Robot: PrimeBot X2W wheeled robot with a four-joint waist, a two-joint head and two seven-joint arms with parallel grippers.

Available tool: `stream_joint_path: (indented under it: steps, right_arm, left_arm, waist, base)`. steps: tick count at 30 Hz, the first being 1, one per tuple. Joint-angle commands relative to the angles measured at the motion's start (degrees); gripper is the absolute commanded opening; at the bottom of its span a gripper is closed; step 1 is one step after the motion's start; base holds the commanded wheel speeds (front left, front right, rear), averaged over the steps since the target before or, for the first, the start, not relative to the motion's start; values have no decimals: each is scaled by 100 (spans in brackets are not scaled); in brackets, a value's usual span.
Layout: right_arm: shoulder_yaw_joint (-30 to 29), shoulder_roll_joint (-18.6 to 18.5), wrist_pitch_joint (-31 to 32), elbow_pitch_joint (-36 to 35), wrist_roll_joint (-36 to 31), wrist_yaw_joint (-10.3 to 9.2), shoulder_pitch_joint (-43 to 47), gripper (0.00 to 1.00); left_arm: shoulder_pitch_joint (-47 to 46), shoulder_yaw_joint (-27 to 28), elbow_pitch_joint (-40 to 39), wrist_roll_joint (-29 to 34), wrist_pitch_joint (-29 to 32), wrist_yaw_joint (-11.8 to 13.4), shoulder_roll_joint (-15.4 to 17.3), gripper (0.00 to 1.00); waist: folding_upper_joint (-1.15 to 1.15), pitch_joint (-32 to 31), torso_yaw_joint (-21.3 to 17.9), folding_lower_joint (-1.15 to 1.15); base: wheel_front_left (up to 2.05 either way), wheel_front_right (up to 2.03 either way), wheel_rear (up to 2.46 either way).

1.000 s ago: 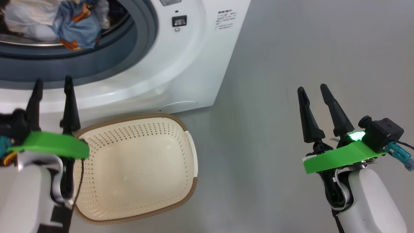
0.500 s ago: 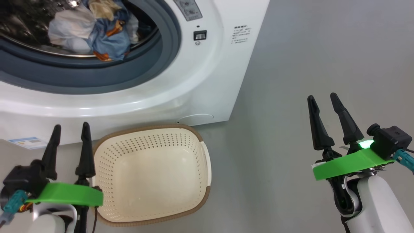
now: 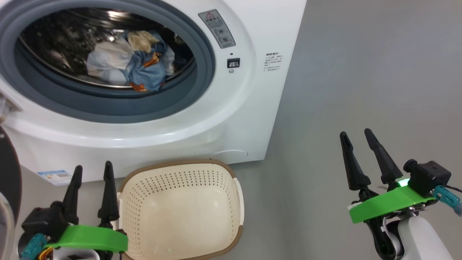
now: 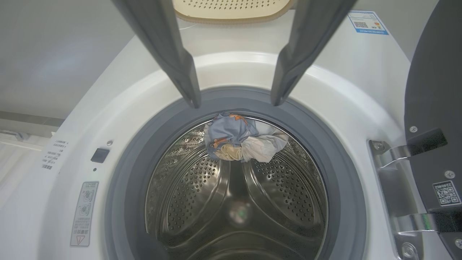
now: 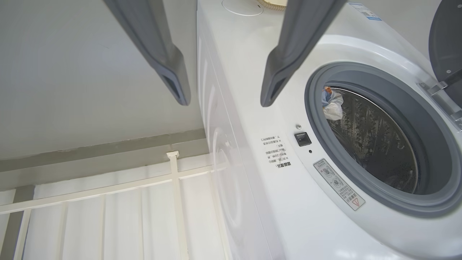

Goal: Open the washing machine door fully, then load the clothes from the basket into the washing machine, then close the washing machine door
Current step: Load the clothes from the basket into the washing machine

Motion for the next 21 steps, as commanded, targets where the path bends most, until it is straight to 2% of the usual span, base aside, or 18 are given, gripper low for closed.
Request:
stream_joint_path:
  steps: [1,15,21]
  right_arm:
    - [139,-53,-28,-125,8,9,43,100]
    - [323,-142,-28,-117,124,9,247,100]
    - [348,-175,-28,-121,143,9,267,100]
  left_arm:
    - [-6,195,-171,-20,-34,39,81,100]
    - [233,318,-132,-66,-35,-23,-51,100]
    - [232,366,-52,-68,-35,-138,-90,100]
  waist:
    - [0,-167,78,0]
    - [0,-488,215,0]
    - [0,-530,256,0]
  base:
    - [0,0,0]
    - [0,0,0]
    - [0,0,0]
